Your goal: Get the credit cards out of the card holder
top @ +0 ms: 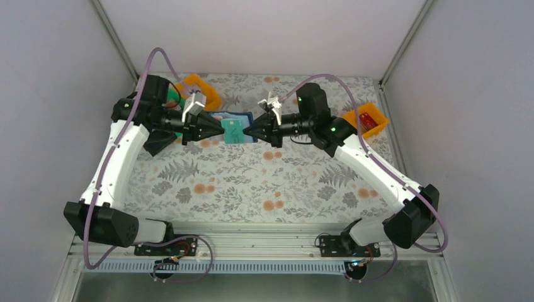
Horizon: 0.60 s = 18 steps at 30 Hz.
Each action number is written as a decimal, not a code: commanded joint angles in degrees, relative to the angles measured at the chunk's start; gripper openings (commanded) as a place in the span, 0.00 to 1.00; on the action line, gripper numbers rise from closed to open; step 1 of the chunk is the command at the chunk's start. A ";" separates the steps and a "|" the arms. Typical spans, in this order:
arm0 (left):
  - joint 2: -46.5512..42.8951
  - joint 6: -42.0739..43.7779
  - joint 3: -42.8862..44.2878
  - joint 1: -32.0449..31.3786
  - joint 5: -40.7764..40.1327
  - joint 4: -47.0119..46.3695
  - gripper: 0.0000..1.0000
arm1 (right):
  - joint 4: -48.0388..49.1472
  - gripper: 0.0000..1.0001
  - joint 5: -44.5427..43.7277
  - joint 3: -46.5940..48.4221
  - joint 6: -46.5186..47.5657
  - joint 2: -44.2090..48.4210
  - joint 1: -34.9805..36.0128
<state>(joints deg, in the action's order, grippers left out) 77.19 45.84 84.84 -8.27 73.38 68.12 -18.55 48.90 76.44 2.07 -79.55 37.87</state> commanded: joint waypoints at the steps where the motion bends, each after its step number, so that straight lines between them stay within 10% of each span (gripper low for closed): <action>1: -0.76 4.77 0.38 0.85 3.34 2.23 0.06 | -0.08 0.04 1.79 1.72 1.74 0.68 0.11; 18: -2.13 -2.47 -2.88 2.10 0.51 -5.33 0.02 | -0.09 0.04 4.64 1.77 1.57 1.21 -0.99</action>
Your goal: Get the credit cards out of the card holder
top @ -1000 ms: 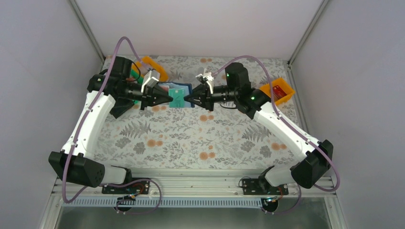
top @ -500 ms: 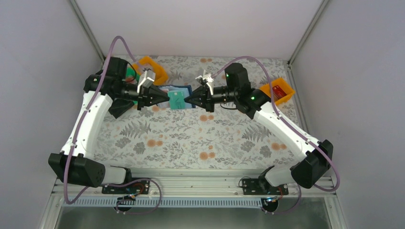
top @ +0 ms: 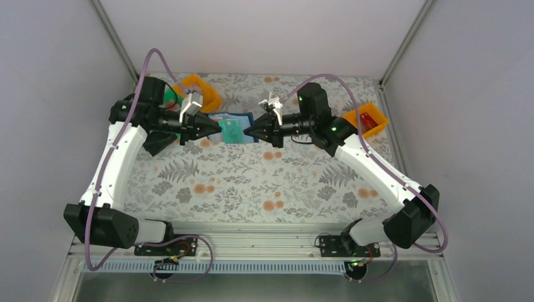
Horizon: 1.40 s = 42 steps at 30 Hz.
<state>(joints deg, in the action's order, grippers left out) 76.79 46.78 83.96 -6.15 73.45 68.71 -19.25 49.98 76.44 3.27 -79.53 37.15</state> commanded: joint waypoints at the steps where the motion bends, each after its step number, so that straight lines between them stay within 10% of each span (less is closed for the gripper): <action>1: -1.81 -4.22 -2.46 -0.27 0.54 -6.96 0.03 | 0.39 0.04 3.87 2.18 0.34 0.83 -0.31; 6: -1.47 -5.34 -3.43 -1.03 1.59 -8.36 0.30 | 0.60 0.04 4.88 2.52 0.47 0.42 -0.32; 19: -0.54 -6.68 -5.21 -3.53 4.59 -10.52 0.25 | 0.92 0.04 5.45 2.40 -0.13 0.19 -0.28; 23: 0.01 -5.89 -4.23 -3.70 5.14 -9.42 0.03 | 0.88 0.04 5.15 2.36 -0.21 0.13 -0.31; 42: -0.87 -2.18 -1.79 5.98 -13.47 -4.20 0.02 | 4.78 0.04 1.97 -11.16 -16.36 -1.71 -10.08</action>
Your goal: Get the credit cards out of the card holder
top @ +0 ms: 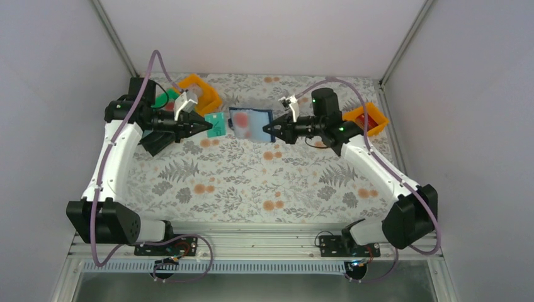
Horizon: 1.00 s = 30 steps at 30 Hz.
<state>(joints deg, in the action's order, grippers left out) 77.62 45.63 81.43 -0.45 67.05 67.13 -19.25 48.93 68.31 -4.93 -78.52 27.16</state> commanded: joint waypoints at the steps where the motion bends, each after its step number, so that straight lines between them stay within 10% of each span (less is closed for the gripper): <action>1: -1.69 -1.86 1.08 0.27 -8.57 -3.08 0.02 | 6.07 0.04 3.59 -3.61 -10.55 -4.30 0.32; 13: -0.45 -1.66 3.12 0.23 -11.92 -1.12 0.02 | 15.25 0.04 1.02 -4.56 -26.17 -23.20 5.15; 20: -0.31 3.70 4.64 -0.02 -13.05 4.02 0.02 | 2.69 0.94 -14.46 -9.09 -22.13 -23.93 -1.80; 25: -1.37 5.17 3.83 -1.60 -14.16 5.02 0.02 | -5.85 0.99 -28.92 -0.27 -14.27 -11.95 -0.78; 30: -1.43 5.01 3.98 -4.25 -14.01 6.05 0.02 | -6.15 0.97 -20.42 8.68 0.95 -5.28 8.23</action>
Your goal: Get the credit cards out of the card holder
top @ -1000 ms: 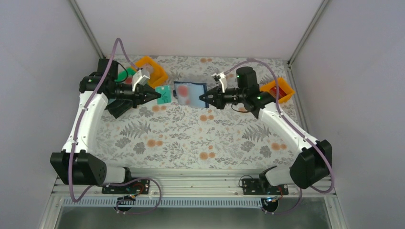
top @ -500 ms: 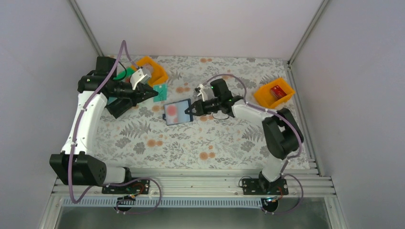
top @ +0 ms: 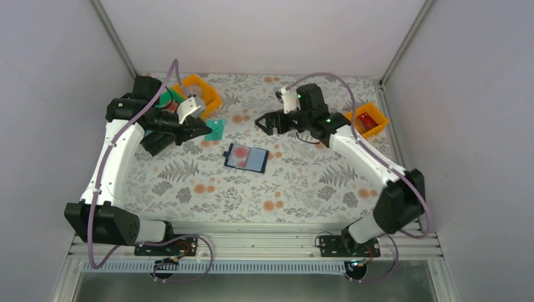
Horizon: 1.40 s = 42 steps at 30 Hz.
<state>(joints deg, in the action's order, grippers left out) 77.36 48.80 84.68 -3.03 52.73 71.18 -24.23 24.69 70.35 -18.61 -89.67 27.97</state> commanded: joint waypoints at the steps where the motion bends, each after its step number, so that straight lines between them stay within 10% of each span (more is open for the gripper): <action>1: -1.24 2.21 0.89 -2.05 0.58 2.47 0.02 | -0.68 0.97 6.93 7.51 17.65 6.83 9.57; 15: -1.42 5.42 1.29 -5.06 4.13 6.58 0.02 | -12.28 0.67 18.56 24.92 31.17 -3.10 16.85; 20: -1.18 5.31 1.07 -5.07 4.18 6.57 0.02 | -9.88 0.12 18.92 22.67 28.43 -2.54 16.95; 22: -0.94 4.99 1.03 -5.08 4.43 6.61 0.02 | -7.03 0.04 18.87 21.13 24.94 -1.70 16.90; 25: -0.77 3.57 1.27 -5.06 4.65 6.00 0.10 | -4.02 0.04 19.50 20.63 17.51 -1.67 16.42; 29: -2.15 -7.26 1.67 -5.06 -3.47 -3.61 0.60 | 0.39 0.04 18.25 19.48 -4.92 -3.74 11.04; 36: 2.23 -15.84 12.90 -12.93 -30.02 -14.95 0.58 | 27.23 0.04 9.73 -0.36 -49.92 -2.21 6.65; 42: 3.76 -8.49 7.71 -29.62 -51.28 -18.58 0.66 | 32.80 0.04 6.16 -4.99 -68.66 -2.36 7.06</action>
<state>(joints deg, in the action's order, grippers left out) 80.31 37.06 97.36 -24.43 20.97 55.75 -2.11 34.22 66.22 -65.95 -92.73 34.46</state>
